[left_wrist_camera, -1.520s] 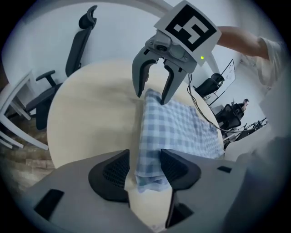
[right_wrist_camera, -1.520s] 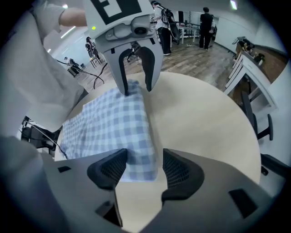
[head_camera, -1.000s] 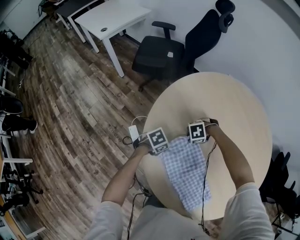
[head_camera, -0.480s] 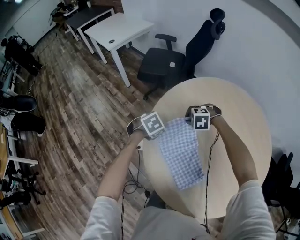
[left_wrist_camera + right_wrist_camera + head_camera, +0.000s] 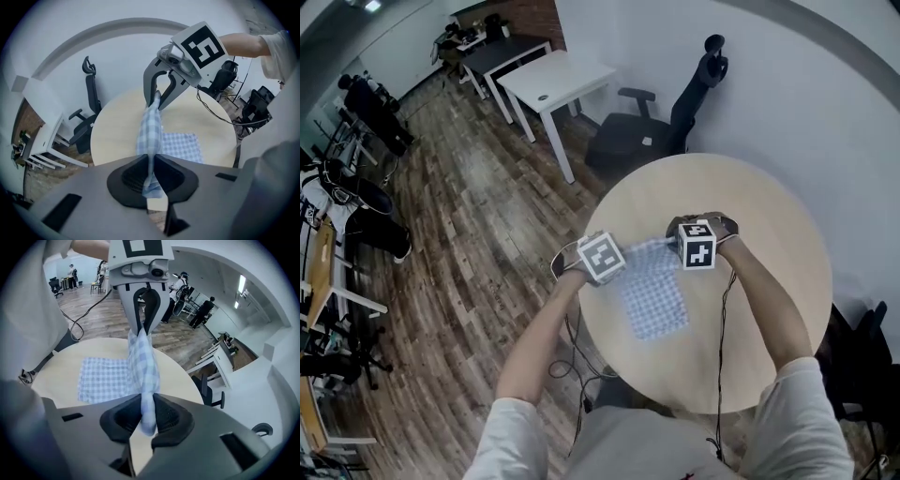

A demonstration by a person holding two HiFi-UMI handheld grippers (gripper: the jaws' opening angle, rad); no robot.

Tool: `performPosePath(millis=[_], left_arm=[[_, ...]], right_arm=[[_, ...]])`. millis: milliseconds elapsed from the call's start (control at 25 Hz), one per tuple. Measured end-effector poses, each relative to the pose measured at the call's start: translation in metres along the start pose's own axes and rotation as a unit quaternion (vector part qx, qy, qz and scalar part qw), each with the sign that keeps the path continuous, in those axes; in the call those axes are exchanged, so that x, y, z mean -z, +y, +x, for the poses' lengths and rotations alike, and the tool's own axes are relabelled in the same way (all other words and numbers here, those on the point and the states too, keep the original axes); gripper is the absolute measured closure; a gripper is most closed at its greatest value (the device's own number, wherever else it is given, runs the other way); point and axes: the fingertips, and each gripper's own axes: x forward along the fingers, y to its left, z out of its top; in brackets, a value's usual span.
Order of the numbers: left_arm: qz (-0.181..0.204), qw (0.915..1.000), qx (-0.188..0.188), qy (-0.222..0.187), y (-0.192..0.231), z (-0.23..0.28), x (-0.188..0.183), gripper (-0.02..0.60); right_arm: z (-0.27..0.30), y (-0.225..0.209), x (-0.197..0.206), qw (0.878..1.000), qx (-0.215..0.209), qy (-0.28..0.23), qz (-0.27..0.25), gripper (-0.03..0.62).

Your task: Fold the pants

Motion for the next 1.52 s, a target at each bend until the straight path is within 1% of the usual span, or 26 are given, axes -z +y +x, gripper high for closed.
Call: performPosePath(millis=[120,240,320,440,560,680,760,800,840,880,920,1000,1040,1080,1120,1160,1240,1280,1320,1360,1400,1480,1520], left_arm=[[-0.002,0.9999,0.003,0.009,-0.048,-0.003,0.007,0.518],[-0.009,0.9996,-0.003,0.026,-0.089,0.007,0.025,0.518],[-0.019,0.9994,-0.01,0.028,-0.113,0.02,0.035,0.518],[-0.041,0.9987,-0.005,0.03,-0.152,0.041,0.048,0.517],[-0.041,0.9983,-0.008,0.041,-0.183,0.066,0.059,0.517],[-0.034,0.998,-0.005,0.053,-0.21,0.086,0.067,0.499],[-0.035,0.9979,-0.004,0.054,-0.223,0.094,0.071,0.463],[-0.033,0.9979,-0.007,0.055,-0.228,0.099,0.073,0.451],[-0.025,0.998,-0.011,0.057,-0.234,0.103,0.075,0.429],[-0.013,0.998,-0.018,0.06,-0.24,0.107,0.077,0.409],[0.004,0.9976,-0.025,0.064,-0.246,0.111,0.079,0.405],[0.04,0.9956,-0.046,0.07,-0.254,0.114,0.083,0.366],[0.05,0.9947,-0.06,0.066,-0.254,0.112,0.083,0.362],[0.048,0.9945,-0.073,0.057,-0.251,0.108,0.082,0.354],[0.034,0.995,-0.084,0.042,-0.246,0.103,0.08,0.354],[0.012,0.9952,-0.094,0.024,-0.238,0.096,0.077,0.354],[-0.033,0.9921,-0.12,-0.013,-0.218,0.081,0.071,0.355],[-0.049,0.9893,-0.134,-0.027,-0.208,0.074,0.069,0.363],[-0.06,0.9864,-0.148,-0.04,-0.199,0.066,0.068,0.416],[-0.067,0.9836,-0.159,-0.051,-0.192,0.059,0.066,0.51],[-0.072,0.981,-0.169,-0.061,-0.186,0.052,0.064,0.544],[-0.09,0.9752,-0.185,-0.082,-0.175,0.042,0.063,0.551],[-0.109,0.971,-0.188,-0.099,-0.17,0.038,0.062,0.551]], right_arm=[[-0.014,0.037,-0.005,1.0,0.006,-0.003,-0.009,0.517],[-0.016,0.077,-0.008,1.0,0.009,-0.003,-0.016,0.517],[-0.011,0.108,-0.005,1.0,0.004,0.0,-0.025,0.516],[-0.001,0.15,0.003,0.999,0.004,0.006,-0.043,0.513],[0.016,0.184,0.015,0.998,0.015,0.012,-0.059,0.502],[0.032,0.211,0.031,0.997,0.021,0.02,-0.067,0.484],[0.04,0.224,0.039,0.997,0.022,0.027,-0.071,0.454],[0.045,0.232,0.042,0.997,0.018,0.03,-0.075,0.436],[0.048,0.241,0.046,0.996,0.013,0.034,-0.081,0.399],[0.051,0.249,0.049,0.995,0.01,0.036,-0.089,0.384],[0.053,0.255,0.052,0.994,0.01,0.038,-0.098,0.38],[0.052,0.263,0.054,0.993,0.02,0.037,-0.107,0.367],[0.048,0.263,0.053,0.994,0.029,0.032,-0.104,0.365],[0.043,0.259,0.051,0.995,0.042,0.021,-0.088,0.365],[0.036,0.252,0.048,0.997,0.056,0.005,-0.059,0.365],[0.029,0.244,0.047,0.997,0.07,-0.011,-0.021,0.366],[0.016,0.229,0.048,0.994,0.09,-0.035,0.049,0.373],[0.011,0.223,0.048,0.991,0.099,-0.042,0.075,0.417],[0.007,0.218,0.047,0.988,0.11,-0.046,0.098,0.457],[0.004,0.214,0.045,0.984,0.122,-0.052,0.12,0.528],[0.0,0.21,0.043,0.979,0.131,-0.058,0.143,0.547],[-0.006,0.203,0.036,0.967,0.143,-0.081,0.195,0.564],[-0.009,0.2,0.031,0.958,0.148,-0.097,0.224,0.565]])
